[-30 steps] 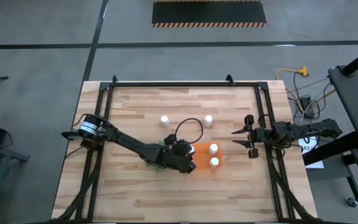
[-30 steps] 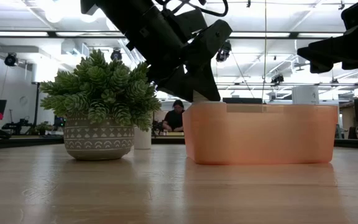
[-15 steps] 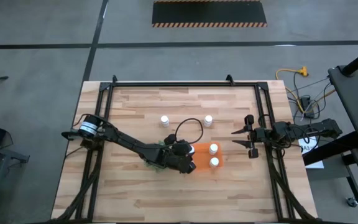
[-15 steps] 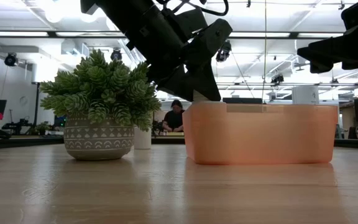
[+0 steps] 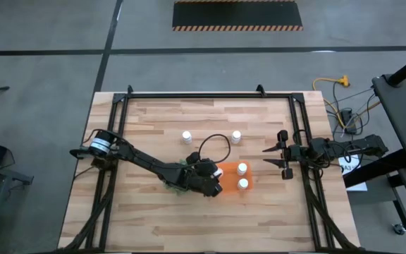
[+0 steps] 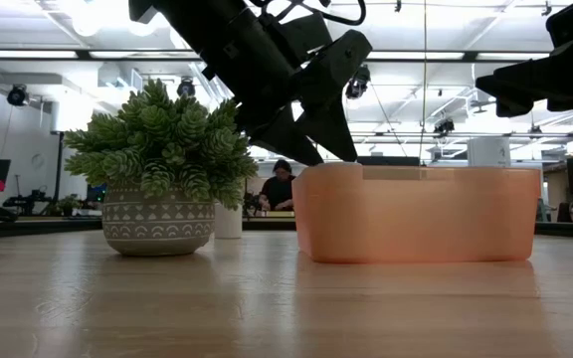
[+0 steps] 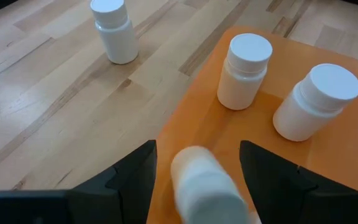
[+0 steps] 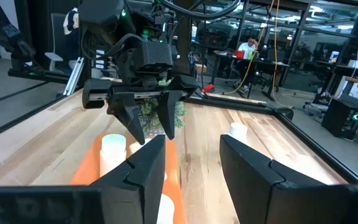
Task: Pick and place pill bottles into a basket
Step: Put the white pill bottle into the orange bin
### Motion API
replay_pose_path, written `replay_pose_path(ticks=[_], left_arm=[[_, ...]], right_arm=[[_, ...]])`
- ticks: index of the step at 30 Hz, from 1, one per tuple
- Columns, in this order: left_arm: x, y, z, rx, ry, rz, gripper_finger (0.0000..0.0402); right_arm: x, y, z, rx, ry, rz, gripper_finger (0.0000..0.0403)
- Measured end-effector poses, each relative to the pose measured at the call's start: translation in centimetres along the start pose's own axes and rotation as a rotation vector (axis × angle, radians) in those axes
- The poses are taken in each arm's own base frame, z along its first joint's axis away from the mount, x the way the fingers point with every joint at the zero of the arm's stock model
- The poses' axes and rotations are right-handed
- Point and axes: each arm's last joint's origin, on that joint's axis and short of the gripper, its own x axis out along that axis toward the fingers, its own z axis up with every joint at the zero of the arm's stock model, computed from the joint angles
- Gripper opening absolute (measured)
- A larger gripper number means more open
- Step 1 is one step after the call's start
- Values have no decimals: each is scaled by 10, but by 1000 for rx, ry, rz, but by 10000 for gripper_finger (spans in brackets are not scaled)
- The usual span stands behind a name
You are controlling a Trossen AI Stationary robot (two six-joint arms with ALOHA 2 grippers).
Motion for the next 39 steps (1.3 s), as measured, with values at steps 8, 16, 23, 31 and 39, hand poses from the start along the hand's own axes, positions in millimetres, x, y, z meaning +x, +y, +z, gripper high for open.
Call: replay_pose_path(ticks=[8,16,23,31,39], left_arm=[[0,0,0,0,0,0,213],[0,0,0,0,1,-1,213],[1,-2,-1,15,70,-92,213],[4,-4,27,25,140,-270,213],[-1,5,61,105,258,-278,213]], right_arm=[[0,0,0,1,0,0,141],[0,0,0,2,0,0,141],[0,0,0,1,0,0,141],[0,0,0,1,0,0,141],[0,0,0,0,0,0,141]])
